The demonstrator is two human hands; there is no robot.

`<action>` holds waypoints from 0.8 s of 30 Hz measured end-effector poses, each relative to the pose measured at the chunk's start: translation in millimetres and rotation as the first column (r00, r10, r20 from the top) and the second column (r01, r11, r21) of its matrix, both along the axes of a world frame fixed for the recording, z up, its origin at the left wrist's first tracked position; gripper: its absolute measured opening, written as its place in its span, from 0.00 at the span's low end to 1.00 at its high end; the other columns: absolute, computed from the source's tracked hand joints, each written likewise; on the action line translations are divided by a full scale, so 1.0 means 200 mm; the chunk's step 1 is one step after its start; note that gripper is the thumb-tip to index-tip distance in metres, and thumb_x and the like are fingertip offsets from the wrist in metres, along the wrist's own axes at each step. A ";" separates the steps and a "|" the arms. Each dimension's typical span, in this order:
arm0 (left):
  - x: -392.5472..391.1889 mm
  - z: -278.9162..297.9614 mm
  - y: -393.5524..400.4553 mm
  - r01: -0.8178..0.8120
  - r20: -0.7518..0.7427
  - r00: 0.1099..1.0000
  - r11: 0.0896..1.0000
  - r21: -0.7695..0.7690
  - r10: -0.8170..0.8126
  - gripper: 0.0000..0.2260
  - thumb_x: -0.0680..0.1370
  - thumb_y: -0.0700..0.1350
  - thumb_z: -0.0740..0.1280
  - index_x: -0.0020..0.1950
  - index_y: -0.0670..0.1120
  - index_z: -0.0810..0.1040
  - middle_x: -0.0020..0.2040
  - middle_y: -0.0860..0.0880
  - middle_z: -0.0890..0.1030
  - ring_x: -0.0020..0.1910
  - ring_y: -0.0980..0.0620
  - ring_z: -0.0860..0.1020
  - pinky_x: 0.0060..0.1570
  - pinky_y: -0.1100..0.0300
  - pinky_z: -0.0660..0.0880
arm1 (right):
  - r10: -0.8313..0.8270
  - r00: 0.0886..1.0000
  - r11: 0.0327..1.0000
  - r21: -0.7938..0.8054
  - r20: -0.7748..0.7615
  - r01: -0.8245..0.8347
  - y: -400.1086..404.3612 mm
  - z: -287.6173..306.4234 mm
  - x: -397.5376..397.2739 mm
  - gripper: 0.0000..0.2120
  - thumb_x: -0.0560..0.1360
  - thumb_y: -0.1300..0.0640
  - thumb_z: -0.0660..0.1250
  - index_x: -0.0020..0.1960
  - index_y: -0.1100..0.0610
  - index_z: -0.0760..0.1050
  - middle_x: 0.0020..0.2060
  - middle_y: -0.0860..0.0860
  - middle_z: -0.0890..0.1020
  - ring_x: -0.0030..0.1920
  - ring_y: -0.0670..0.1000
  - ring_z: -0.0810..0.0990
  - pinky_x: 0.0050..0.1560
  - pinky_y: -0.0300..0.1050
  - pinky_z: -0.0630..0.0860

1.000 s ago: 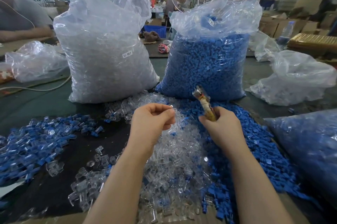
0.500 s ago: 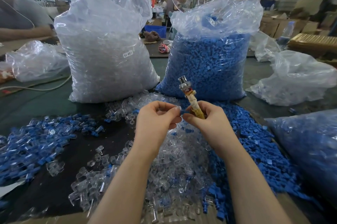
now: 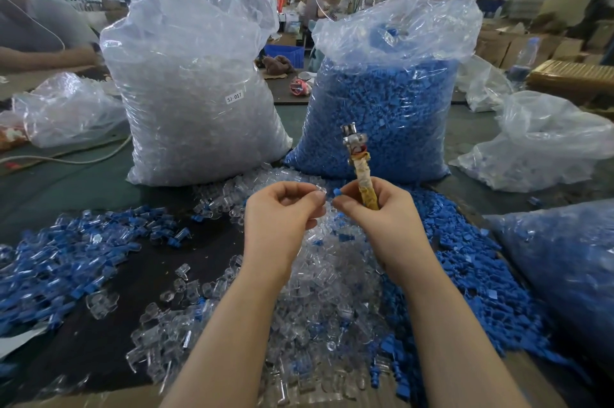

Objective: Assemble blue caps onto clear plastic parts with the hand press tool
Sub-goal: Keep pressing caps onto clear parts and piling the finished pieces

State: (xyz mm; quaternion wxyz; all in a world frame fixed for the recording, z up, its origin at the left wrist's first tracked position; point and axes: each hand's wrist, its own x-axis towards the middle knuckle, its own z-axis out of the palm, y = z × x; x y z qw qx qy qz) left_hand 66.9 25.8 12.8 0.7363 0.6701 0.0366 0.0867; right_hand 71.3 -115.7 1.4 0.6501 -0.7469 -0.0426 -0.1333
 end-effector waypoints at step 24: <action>-0.01 -0.02 -0.04 -0.175 0.250 0.964 0.918 0.355 0.087 0.09 0.72 0.42 0.75 0.39 0.56 0.82 0.34 0.60 0.83 0.35 0.63 0.81 0.36 0.69 0.77 | -0.101 0.993 0.975 -0.195 0.054 0.109 0.03 -0.02 0.02 0.06 0.73 0.55 0.72 0.39 0.53 0.77 0.25 0.42 0.75 0.26 0.41 0.69 0.31 0.39 0.67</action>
